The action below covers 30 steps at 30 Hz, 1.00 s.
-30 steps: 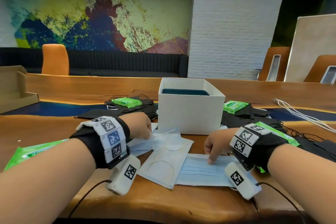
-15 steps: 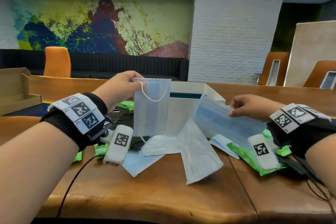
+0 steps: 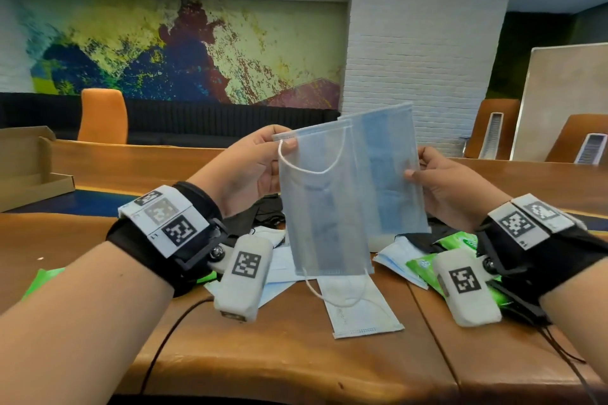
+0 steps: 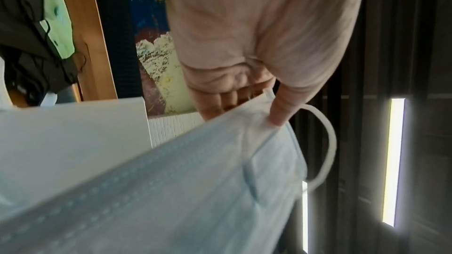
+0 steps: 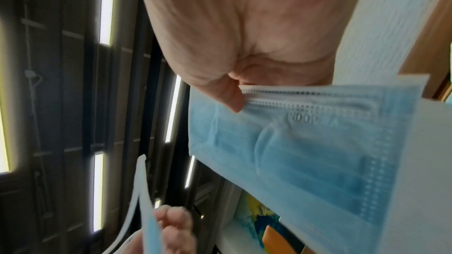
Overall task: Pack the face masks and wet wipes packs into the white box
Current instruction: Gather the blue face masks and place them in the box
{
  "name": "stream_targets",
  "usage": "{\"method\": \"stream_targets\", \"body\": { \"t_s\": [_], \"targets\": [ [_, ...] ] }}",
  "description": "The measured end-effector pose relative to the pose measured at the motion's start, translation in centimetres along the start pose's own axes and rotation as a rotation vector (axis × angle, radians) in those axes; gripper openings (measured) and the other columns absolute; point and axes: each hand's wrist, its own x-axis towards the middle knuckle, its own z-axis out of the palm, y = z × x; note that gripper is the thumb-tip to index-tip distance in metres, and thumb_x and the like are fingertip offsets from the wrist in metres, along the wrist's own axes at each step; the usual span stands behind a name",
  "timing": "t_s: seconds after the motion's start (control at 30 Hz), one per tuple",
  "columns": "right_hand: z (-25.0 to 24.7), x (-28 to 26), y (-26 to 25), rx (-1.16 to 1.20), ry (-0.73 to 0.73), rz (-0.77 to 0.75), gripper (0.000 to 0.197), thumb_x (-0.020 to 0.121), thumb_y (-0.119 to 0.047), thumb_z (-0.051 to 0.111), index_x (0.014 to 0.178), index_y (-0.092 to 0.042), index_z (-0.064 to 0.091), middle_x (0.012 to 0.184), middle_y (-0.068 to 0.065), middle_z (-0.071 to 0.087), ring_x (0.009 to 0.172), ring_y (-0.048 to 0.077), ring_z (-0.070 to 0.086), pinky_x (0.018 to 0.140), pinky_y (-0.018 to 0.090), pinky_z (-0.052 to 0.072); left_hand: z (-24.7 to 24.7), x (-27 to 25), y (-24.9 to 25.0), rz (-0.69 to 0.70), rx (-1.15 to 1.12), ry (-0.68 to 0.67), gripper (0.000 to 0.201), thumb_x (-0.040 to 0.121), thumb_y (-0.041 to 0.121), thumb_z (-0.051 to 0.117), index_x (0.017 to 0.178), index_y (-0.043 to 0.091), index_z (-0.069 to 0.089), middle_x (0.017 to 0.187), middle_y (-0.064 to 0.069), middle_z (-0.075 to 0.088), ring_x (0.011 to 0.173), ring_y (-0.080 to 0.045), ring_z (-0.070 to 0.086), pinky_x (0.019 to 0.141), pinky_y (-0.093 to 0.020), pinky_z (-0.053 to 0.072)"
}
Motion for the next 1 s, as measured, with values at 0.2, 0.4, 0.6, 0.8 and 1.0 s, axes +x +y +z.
{"method": "stream_targets", "body": {
  "t_s": [0.2, 0.4, 0.6, 0.8, 1.0],
  "targets": [
    [3.0, -0.8, 1.4, 0.18, -0.121, 0.062, 0.04, 0.1, -0.003, 0.03, 0.128, -0.023, 0.05, 0.123, 0.007, 0.062, 0.109, 0.025, 0.06, 0.093, 0.049, 0.048, 2.7, 0.5, -1.5, -0.028, -0.054, 0.011, 0.029, 0.097, 0.019, 0.052, 0.117, 0.0, 0.061, 0.108, -0.013, 0.069, 0.092, -0.02, 0.065, 0.083, -0.033, 0.055],
    [4.7, -1.3, 3.1, 0.183, -0.229, 0.167, 0.043, 0.1, -0.044, 0.026, 0.129, -0.027, 0.054, 0.122, 0.003, 0.066, 0.113, 0.022, 0.062, 0.096, 0.048, 0.047, 4.2, 1.3, -3.2, -0.064, -0.18, 0.203, 0.03, 0.098, 0.016, 0.052, 0.126, 0.006, 0.052, 0.117, -0.013, 0.066, 0.102, -0.027, 0.064, 0.087, -0.04, 0.054],
    [4.7, -0.8, 5.5, -0.049, -0.221, 0.136, 0.042, 0.089, -0.022, 0.056, 0.13, -0.02, 0.048, 0.12, 0.005, 0.065, 0.106, 0.022, 0.064, 0.087, 0.038, 0.054, 5.2, 1.3, -4.2, -0.077, -0.231, 0.305, 0.003, 0.097, 0.014, 0.052, 0.1, 0.015, 0.051, 0.098, -0.008, 0.064, 0.084, -0.021, 0.062, 0.077, -0.04, 0.056],
    [2.5, 0.0, 7.2, -0.205, -0.055, 0.226, 0.028, 0.095, -0.004, 0.046, 0.12, -0.007, 0.058, 0.112, 0.014, 0.066, 0.098, 0.029, 0.064, 0.083, 0.04, 0.052, 3.7, 0.8, -6.5, -0.372, -0.069, 0.192, 0.036, 0.094, 0.02, 0.053, 0.128, 0.01, 0.045, 0.105, -0.009, 0.058, 0.091, -0.021, 0.059, 0.069, -0.034, 0.053],
    [0.6, 0.1, 9.1, -0.307, 0.13, 0.499, 0.025, 0.087, -0.012, 0.053, 0.108, 0.0, 0.06, 0.106, 0.024, 0.063, 0.095, 0.037, 0.061, 0.091, 0.048, 0.048, 1.8, 0.2, -9.6, -0.675, 0.356, 0.087, 0.049, 0.094, 0.03, 0.056, 0.138, 0.014, 0.041, 0.125, -0.011, 0.049, 0.115, -0.026, 0.05, 0.093, -0.041, 0.05]
  ]
}}
